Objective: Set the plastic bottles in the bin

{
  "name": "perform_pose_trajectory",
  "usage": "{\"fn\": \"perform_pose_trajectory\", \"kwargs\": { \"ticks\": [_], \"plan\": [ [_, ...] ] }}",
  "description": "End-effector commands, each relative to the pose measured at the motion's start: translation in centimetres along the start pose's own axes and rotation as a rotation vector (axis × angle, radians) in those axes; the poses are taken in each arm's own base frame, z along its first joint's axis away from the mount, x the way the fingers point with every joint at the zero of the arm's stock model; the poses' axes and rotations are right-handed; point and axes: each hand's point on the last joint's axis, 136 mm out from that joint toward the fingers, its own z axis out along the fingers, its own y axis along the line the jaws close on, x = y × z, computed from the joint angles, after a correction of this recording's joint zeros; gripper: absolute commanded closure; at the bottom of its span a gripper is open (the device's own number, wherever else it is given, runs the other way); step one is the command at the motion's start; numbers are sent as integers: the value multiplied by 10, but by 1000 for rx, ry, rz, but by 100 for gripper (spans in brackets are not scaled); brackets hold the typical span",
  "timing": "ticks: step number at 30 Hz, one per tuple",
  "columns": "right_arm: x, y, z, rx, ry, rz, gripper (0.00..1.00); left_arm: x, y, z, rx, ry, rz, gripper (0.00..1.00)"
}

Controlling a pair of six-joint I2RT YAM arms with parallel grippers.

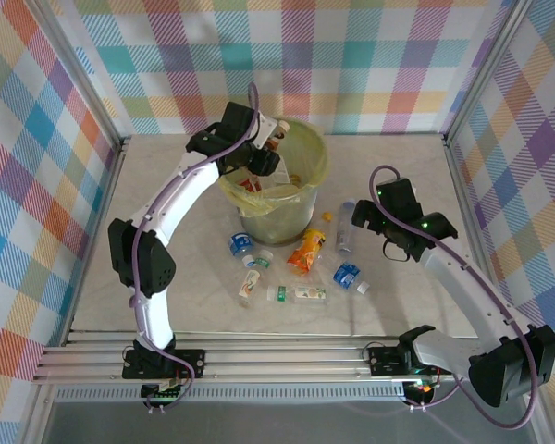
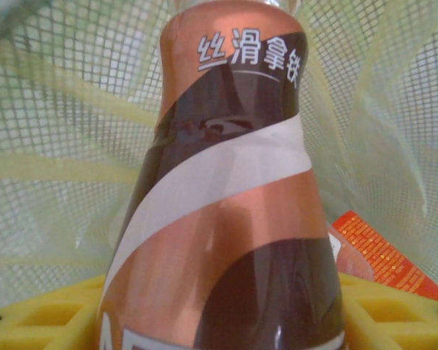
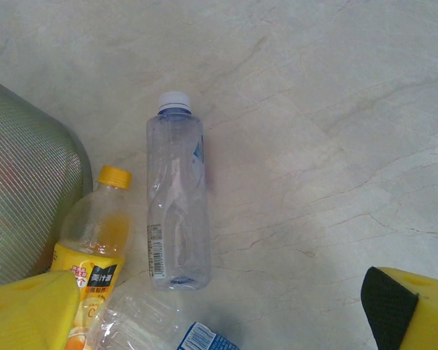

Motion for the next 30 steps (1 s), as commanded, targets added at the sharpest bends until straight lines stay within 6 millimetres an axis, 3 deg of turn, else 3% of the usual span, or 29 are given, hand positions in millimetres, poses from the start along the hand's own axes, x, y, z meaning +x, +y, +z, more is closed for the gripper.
{"fn": "perform_pose_trajectory", "kwargs": {
  "ticks": [1,9,17,25,30],
  "plan": [
    [-2,1,1,3,9,-1,0,0,7,3,-21,17,19,39],
    [5,6,16,8,67,-16,0,5,10,9,-38,43,25,32],
    [15,10,34,20,133,-29,0,-5,13,-2,-51,13,19,19],
    [20,15,46,10,177,-25,1,-25,14,-30,-61,-68,-22,13],
    [22,19,54,-15,207,-11,2,-39,12,-63,-53,-139,-51,9]
  ]
}}
